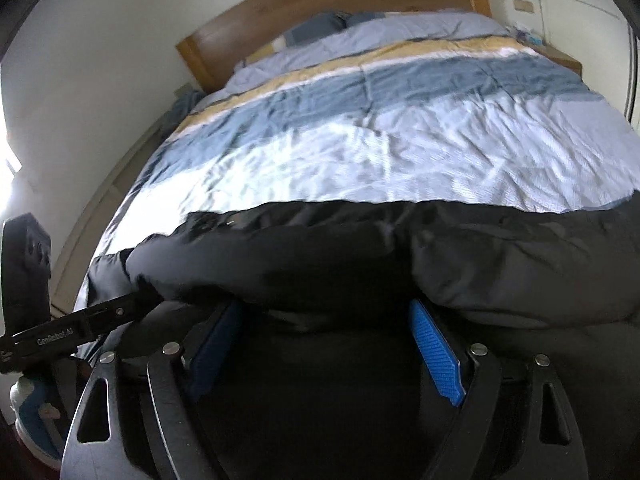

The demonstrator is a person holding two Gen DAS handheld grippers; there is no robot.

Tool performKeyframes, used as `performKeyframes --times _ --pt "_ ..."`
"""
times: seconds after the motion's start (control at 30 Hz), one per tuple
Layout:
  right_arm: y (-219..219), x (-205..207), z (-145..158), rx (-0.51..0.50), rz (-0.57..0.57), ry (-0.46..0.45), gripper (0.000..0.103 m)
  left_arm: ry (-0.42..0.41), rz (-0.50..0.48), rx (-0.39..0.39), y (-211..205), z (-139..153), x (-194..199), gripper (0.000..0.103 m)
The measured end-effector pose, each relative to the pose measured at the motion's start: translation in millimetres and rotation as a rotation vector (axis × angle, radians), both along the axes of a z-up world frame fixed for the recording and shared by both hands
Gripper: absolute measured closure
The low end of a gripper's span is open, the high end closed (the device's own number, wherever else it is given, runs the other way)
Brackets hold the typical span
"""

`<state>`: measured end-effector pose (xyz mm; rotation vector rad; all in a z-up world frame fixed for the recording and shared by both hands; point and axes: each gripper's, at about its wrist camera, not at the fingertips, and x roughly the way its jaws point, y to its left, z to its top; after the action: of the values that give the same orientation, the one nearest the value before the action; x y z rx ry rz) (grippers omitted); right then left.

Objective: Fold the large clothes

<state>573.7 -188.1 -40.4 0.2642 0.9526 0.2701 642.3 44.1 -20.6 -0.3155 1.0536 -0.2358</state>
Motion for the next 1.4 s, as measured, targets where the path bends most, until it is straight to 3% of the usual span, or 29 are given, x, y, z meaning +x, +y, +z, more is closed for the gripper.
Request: performKeyframes --times 0.27,0.5,0.67,0.8,0.9,1.13,1.4 --pt "-45 22 -20 -0.086 -0.074 0.042 0.021 0.030 -0.007 0.060 5 -12 21 0.031" --pt "-115 3 -21 -0.126 -0.229 0.097 0.023 0.088 0.137 0.326 66 3 1 0.031" --pt "-142 -28 2 -0.120 -0.304 0.055 0.022 0.004 0.168 0.254 102 30 -50 0.032" --pt "-120 -62 29 -0.059 -0.237 -0.036 0.018 -0.114 0.132 0.120 98 50 -94 0.032" --pt "-88 -83 37 -0.012 -0.159 -0.080 0.017 -0.133 0.122 0.076 87 44 -116 0.032" --pt "-38 -116 9 -0.063 -0.046 -0.070 0.016 -0.122 0.164 0.156 80 -2 -151 0.032" --pt "-82 -127 -4 -0.177 -0.175 -0.045 0.015 -0.205 0.216 0.242 86 0 -194 0.032"
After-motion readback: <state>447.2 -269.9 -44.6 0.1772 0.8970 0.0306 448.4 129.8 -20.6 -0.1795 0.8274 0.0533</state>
